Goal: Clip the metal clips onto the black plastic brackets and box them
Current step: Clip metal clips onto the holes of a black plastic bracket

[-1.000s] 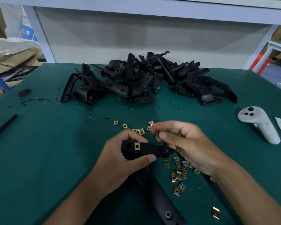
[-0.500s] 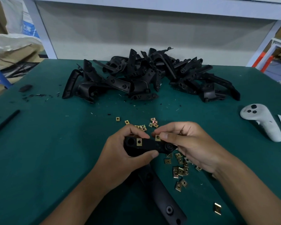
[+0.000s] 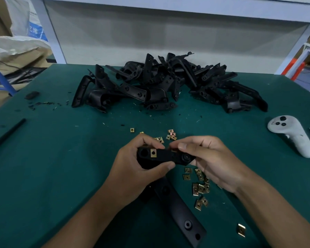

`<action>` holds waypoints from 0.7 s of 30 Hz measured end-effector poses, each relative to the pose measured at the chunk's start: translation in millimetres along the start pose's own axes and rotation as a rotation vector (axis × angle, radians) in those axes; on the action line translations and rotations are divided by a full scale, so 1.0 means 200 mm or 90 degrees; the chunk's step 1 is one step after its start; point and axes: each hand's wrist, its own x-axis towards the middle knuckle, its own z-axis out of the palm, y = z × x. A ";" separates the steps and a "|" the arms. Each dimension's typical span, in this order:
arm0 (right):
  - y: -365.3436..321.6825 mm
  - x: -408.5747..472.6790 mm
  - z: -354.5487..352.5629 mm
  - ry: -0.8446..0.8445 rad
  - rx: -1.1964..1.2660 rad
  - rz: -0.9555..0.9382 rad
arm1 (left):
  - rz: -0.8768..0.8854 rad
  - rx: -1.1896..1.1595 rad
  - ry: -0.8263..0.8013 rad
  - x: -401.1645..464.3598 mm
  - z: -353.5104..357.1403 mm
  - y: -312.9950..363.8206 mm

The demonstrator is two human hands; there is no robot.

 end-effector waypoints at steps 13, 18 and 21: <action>-0.02 -0.04 0.02 0.027 -0.216 -0.155 | 0.000 0.001 0.013 0.00 -0.01 -0.02; 0.01 -0.04 0.03 0.012 -0.256 -0.252 | -0.003 -0.063 0.003 0.01 -0.01 0.01; 0.03 -0.03 0.03 0.043 -0.297 -0.306 | -0.045 -0.100 -0.017 0.01 -0.02 0.01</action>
